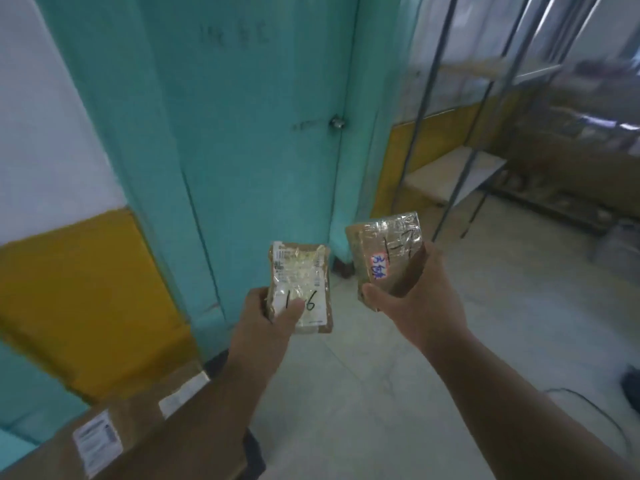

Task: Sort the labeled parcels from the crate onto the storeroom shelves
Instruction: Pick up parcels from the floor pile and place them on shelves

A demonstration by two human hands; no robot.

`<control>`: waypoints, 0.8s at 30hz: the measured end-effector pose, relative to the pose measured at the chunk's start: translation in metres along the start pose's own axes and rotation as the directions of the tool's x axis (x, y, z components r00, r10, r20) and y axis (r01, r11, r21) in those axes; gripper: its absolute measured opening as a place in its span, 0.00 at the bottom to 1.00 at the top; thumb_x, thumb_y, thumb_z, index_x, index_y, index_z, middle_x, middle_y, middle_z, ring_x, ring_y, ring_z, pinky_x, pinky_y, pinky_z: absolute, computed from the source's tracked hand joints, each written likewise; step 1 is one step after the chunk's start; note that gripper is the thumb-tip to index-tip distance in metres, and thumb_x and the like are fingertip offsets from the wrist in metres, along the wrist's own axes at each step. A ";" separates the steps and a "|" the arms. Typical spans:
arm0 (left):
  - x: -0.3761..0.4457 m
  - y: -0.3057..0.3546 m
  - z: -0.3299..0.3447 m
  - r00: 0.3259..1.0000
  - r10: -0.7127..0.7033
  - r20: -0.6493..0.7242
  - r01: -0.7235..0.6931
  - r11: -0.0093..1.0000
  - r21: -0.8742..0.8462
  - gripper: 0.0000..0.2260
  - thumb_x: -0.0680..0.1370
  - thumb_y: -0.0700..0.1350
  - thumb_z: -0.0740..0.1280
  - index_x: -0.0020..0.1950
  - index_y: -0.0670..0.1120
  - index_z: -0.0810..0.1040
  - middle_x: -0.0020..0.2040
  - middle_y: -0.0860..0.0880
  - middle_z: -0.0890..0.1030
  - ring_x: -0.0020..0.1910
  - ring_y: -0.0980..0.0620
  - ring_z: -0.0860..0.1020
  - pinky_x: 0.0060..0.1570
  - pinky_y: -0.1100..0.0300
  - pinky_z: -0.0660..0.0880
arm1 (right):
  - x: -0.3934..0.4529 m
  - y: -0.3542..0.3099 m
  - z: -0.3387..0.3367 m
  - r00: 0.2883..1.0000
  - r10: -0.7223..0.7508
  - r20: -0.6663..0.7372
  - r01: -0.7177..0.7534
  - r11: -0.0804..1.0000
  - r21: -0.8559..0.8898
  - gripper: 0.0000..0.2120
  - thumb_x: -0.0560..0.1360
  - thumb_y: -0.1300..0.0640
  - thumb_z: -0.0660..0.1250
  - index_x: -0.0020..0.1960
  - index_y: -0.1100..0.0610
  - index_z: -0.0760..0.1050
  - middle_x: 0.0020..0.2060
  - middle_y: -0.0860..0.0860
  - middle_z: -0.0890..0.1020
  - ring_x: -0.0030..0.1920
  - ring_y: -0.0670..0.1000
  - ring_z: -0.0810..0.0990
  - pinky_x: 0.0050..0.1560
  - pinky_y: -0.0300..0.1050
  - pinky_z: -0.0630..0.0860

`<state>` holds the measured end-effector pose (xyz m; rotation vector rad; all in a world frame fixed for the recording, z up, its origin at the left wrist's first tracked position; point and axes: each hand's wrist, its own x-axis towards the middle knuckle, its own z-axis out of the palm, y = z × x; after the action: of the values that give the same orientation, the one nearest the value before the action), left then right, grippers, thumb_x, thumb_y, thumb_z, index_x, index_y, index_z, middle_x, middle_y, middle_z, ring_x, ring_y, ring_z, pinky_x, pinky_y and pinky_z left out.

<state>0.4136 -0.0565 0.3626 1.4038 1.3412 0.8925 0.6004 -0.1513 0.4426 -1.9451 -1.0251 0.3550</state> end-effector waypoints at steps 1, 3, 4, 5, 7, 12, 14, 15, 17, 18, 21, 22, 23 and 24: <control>0.001 0.014 0.027 1.000 0.021 0.003 -0.021 1.000 -0.003 0.14 0.76 0.55 0.72 0.57 0.55 0.73 0.48 0.56 0.82 0.46 0.54 0.81 0.46 0.54 0.79 | 0.011 0.010 -0.023 1.000 0.000 -0.019 0.000 1.000 -0.005 0.35 0.63 0.47 0.82 0.59 0.41 0.62 0.44 0.36 0.76 0.41 0.33 0.74 0.29 0.27 0.67; 0.004 0.038 0.077 0.998 0.055 0.013 -0.054 0.998 -0.035 0.14 0.75 0.52 0.73 0.57 0.51 0.75 0.47 0.54 0.82 0.44 0.54 0.80 0.40 0.58 0.75 | 0.037 0.029 -0.064 0.999 0.000 -0.052 0.000 1.000 -0.001 0.35 0.63 0.48 0.83 0.58 0.41 0.61 0.45 0.36 0.77 0.41 0.33 0.75 0.30 0.24 0.69; 0.006 0.051 0.101 0.998 0.066 0.021 -0.065 0.997 -0.039 0.14 0.75 0.52 0.73 0.57 0.50 0.75 0.47 0.54 0.82 0.44 0.54 0.80 0.39 0.58 0.74 | 0.050 0.038 -0.082 0.998 0.003 -0.065 -0.003 1.000 -0.003 0.35 0.63 0.48 0.83 0.58 0.40 0.61 0.45 0.36 0.77 0.42 0.33 0.75 0.30 0.24 0.70; 0.010 0.061 0.124 0.996 0.079 0.028 -0.078 0.996 -0.040 0.14 0.76 0.52 0.73 0.58 0.49 0.75 0.47 0.53 0.82 0.44 0.54 0.80 0.39 0.58 0.73 | 0.063 0.047 -0.099 0.997 0.008 -0.079 -0.009 1.000 -0.003 0.36 0.63 0.47 0.83 0.58 0.39 0.60 0.46 0.36 0.76 0.42 0.33 0.76 0.29 0.25 0.70; 0.019 0.080 0.165 0.993 0.107 0.039 -0.105 0.993 -0.044 0.13 0.76 0.51 0.72 0.57 0.49 0.75 0.46 0.53 0.81 0.43 0.54 0.80 0.37 0.59 0.72 | 0.090 0.066 -0.125 0.994 0.015 -0.110 -0.016 1.000 -0.005 0.37 0.62 0.46 0.82 0.59 0.37 0.59 0.47 0.36 0.76 0.44 0.33 0.76 0.31 0.27 0.69; 0.066 0.112 0.260 0.981 0.167 0.095 -0.167 0.986 -0.011 0.12 0.76 0.53 0.72 0.55 0.52 0.74 0.47 0.56 0.81 0.44 0.55 0.80 0.38 0.58 0.72 | 0.169 0.123 -0.169 0.982 0.074 -0.173 -0.073 0.997 0.014 0.37 0.62 0.45 0.82 0.63 0.42 0.64 0.49 0.37 0.78 0.45 0.34 0.77 0.32 0.26 0.69; 0.088 0.123 0.304 0.974 0.190 0.124 -0.188 0.982 -0.029 0.10 0.77 0.54 0.71 0.54 0.54 0.74 0.47 0.58 0.80 0.44 0.58 0.78 0.39 0.59 0.71 | 0.201 0.147 -0.185 0.975 0.103 -0.197 -0.103 0.995 0.011 0.40 0.62 0.45 0.82 0.67 0.44 0.64 0.50 0.38 0.78 0.45 0.34 0.76 0.34 0.27 0.67; 0.099 0.129 0.327 0.967 0.206 0.150 -0.201 0.979 -0.043 0.10 0.77 0.54 0.71 0.55 0.54 0.74 0.47 0.58 0.79 0.44 0.59 0.78 0.39 0.60 0.71 | 0.216 0.158 -0.193 0.970 0.117 -0.213 -0.119 0.993 0.002 0.40 0.63 0.45 0.82 0.67 0.45 0.64 0.49 0.37 0.77 0.44 0.33 0.75 0.33 0.26 0.67; 0.118 0.145 0.376 0.953 0.216 0.212 -0.208 0.976 -0.060 0.12 0.77 0.54 0.71 0.57 0.52 0.75 0.48 0.58 0.80 0.46 0.58 0.78 0.41 0.60 0.71 | 0.247 0.182 -0.214 0.958 0.150 -0.245 -0.157 0.988 -0.010 0.39 0.63 0.46 0.82 0.67 0.45 0.63 0.46 0.35 0.75 0.42 0.31 0.72 0.32 0.26 0.66; 0.127 0.155 0.401 0.945 0.221 0.240 -0.213 0.975 -0.059 0.14 0.77 0.54 0.71 0.59 0.50 0.76 0.49 0.57 0.80 0.47 0.56 0.79 0.43 0.60 0.72 | 0.260 0.193 -0.228 0.950 0.172 -0.260 -0.180 0.984 -0.006 0.39 0.63 0.46 0.82 0.67 0.44 0.63 0.45 0.35 0.75 0.43 0.32 0.73 0.34 0.27 0.66; 0.151 0.189 0.475 0.918 0.259 0.300 -0.241 0.966 -0.095 0.15 0.77 0.53 0.71 0.61 0.50 0.76 0.48 0.59 0.80 0.47 0.57 0.79 0.41 0.63 0.71 | 0.301 0.225 -0.272 0.924 0.229 -0.306 -0.244 0.970 -0.010 0.37 0.63 0.45 0.82 0.62 0.41 0.62 0.46 0.36 0.76 0.44 0.36 0.76 0.37 0.32 0.69; 0.158 0.200 0.500 0.909 0.268 0.319 -0.248 0.963 -0.104 0.15 0.77 0.53 0.71 0.61 0.51 0.76 0.48 0.60 0.80 0.46 0.59 0.79 0.40 0.64 0.71 | 0.314 0.238 -0.287 0.914 0.247 -0.321 -0.266 0.964 -0.017 0.37 0.62 0.45 0.82 0.61 0.40 0.61 0.47 0.37 0.76 0.45 0.37 0.77 0.37 0.33 0.69; 0.164 0.210 0.524 0.901 0.271 0.339 -0.249 0.963 -0.108 0.14 0.77 0.53 0.71 0.61 0.52 0.75 0.48 0.61 0.79 0.45 0.61 0.78 0.38 0.65 0.71 | 0.327 0.251 -0.300 0.905 0.259 -0.338 -0.284 0.958 -0.026 0.37 0.62 0.44 0.81 0.60 0.39 0.60 0.48 0.38 0.77 0.45 0.38 0.77 0.37 0.34 0.70; 0.169 0.219 0.548 0.892 0.274 0.359 -0.249 0.962 -0.115 0.14 0.77 0.53 0.70 0.61 0.53 0.75 0.48 0.62 0.79 0.45 0.63 0.78 0.38 0.65 0.72 | 0.341 0.265 -0.314 0.895 0.266 -0.358 -0.295 0.955 -0.028 0.37 0.62 0.43 0.81 0.60 0.39 0.60 0.49 0.38 0.77 0.46 0.39 0.78 0.38 0.35 0.72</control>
<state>1.0181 0.0420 0.4066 1.6319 0.8414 0.7834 1.1342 -0.1390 0.4541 -2.1394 -0.5336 0.1151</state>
